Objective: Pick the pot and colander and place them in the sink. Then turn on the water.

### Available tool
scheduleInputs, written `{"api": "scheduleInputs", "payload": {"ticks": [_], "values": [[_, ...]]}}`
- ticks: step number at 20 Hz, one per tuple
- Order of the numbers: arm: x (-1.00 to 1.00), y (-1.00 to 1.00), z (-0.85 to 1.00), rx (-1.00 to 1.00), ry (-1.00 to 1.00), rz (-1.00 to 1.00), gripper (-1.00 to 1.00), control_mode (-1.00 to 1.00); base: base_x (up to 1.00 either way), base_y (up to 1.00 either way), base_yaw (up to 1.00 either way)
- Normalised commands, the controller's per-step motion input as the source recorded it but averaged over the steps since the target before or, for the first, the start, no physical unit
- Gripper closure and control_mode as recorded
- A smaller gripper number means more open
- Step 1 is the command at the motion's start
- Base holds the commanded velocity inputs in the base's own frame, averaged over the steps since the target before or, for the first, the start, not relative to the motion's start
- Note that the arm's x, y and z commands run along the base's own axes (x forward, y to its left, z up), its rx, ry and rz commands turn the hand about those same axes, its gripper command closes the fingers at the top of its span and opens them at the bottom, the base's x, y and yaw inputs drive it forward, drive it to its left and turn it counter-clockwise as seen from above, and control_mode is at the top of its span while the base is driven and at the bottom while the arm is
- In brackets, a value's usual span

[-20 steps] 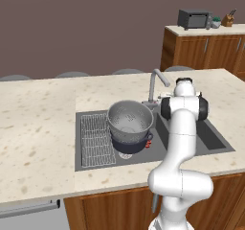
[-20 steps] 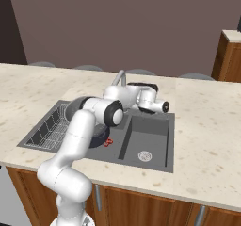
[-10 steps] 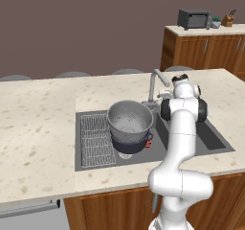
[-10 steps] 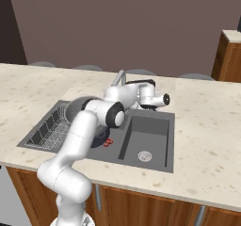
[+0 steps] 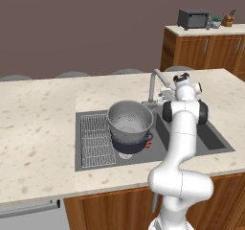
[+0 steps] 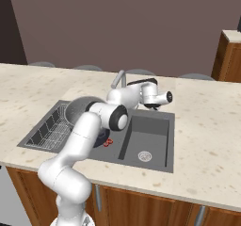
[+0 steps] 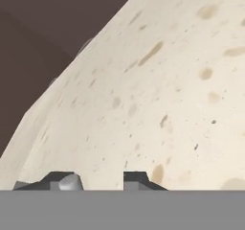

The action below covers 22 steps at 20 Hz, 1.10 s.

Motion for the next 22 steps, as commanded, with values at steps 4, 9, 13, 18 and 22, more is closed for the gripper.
{"api": "scheduleInputs", "payload": {"ticks": [4, 9, 13, 18, 22], "values": [[0.0, -0.19, -0.29, 0.0, 0.05, 0.0, 1.0, -1.0, 0.0, 0.0, 0.0], [0.0, -0.47, -0.55, 0.02, 0.08, 0.0, 1.0, -1.0, 0.0, 0.0, 0.0], [0.0, -0.53, -0.59, 0.07, 0.07, 0.0, 1.0, -1.0, 0.0, 0.0, 0.0], [0.0, -0.61, -0.73, 0.2, 0.01, 0.0, 1.0, -1.0, 0.0, 0.0, 0.0], [-0.06, -0.58, -0.79, 0.2, 0.0, 0.0, 1.0, -1.0, 0.0, 0.0, 0.0]]}}
